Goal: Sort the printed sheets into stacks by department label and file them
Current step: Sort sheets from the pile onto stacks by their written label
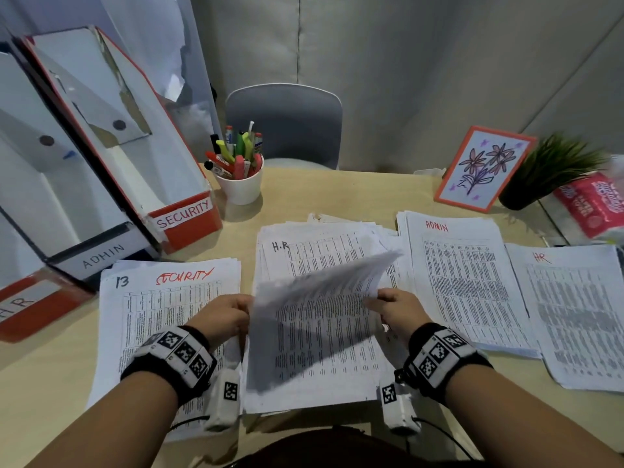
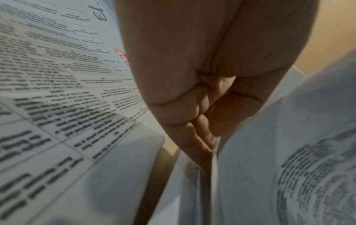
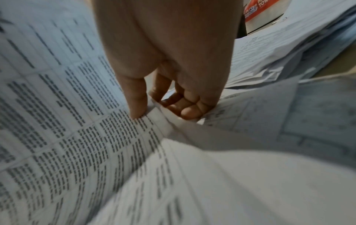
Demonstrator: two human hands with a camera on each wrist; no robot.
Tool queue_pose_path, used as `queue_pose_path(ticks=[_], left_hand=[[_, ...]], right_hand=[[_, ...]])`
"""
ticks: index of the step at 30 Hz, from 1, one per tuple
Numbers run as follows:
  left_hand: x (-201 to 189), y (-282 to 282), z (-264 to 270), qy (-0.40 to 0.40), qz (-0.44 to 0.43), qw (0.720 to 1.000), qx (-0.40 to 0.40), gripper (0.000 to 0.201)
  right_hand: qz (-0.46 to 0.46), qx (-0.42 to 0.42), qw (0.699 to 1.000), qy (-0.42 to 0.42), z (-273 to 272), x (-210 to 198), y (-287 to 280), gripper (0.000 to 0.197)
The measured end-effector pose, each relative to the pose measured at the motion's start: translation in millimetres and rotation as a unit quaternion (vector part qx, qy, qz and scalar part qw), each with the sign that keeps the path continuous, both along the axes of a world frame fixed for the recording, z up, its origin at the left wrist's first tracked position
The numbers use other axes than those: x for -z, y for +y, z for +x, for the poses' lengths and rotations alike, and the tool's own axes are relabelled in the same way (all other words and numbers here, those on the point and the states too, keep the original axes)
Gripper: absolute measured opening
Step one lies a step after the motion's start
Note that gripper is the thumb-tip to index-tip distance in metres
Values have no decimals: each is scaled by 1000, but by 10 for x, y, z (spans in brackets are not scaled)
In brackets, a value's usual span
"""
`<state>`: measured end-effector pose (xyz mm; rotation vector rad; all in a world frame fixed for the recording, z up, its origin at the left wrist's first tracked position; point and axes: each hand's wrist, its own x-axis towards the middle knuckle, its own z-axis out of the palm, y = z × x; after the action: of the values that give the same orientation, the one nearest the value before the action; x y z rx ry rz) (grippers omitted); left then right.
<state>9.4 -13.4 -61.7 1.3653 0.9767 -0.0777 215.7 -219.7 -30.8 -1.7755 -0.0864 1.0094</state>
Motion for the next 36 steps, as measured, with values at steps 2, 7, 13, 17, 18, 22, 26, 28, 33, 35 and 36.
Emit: queue_pose_path(ticks=[2,7,13,17,18,22,26,28,33,35,36], left_hand=[[-23,13,-10,-31,-61,998,6,51],[-143,51,-7,-60,-120,989,56,46],[-290,96,168,-82,117,989,-42,23],[-561,138,297,-170,186,966,-65,34],[-635,124,327,-187,207,958,-73,36],[-856,-33,344,-278,241,925,-99,36],[-765,-144,292,-222,227,943,-98,39],[-697,-208,293,-171,218,954,-112,43],[-687,-295,356,-117,221,961,-116,43],[-743,-307,369,-110,223,962,-115,39],[-775,-325,375,-110,226,961,-115,36]], right_hand=[[-42,-21,997,-56,48,71,5,20],[-89,-78,985,-126,71,56,54,21],[-70,-122,959,-247,20,-249,214,21],[44,-83,939,-331,70,-525,290,12],[89,-63,936,-334,64,-576,296,9],[215,-49,921,-320,-29,-666,231,21],[166,-121,931,-301,-68,-443,140,28],[129,-150,941,-274,-98,-294,145,24],[58,-121,950,-281,-112,-179,244,18],[61,-59,965,-248,-93,-198,280,16],[57,-30,969,-237,-70,-198,293,14]])
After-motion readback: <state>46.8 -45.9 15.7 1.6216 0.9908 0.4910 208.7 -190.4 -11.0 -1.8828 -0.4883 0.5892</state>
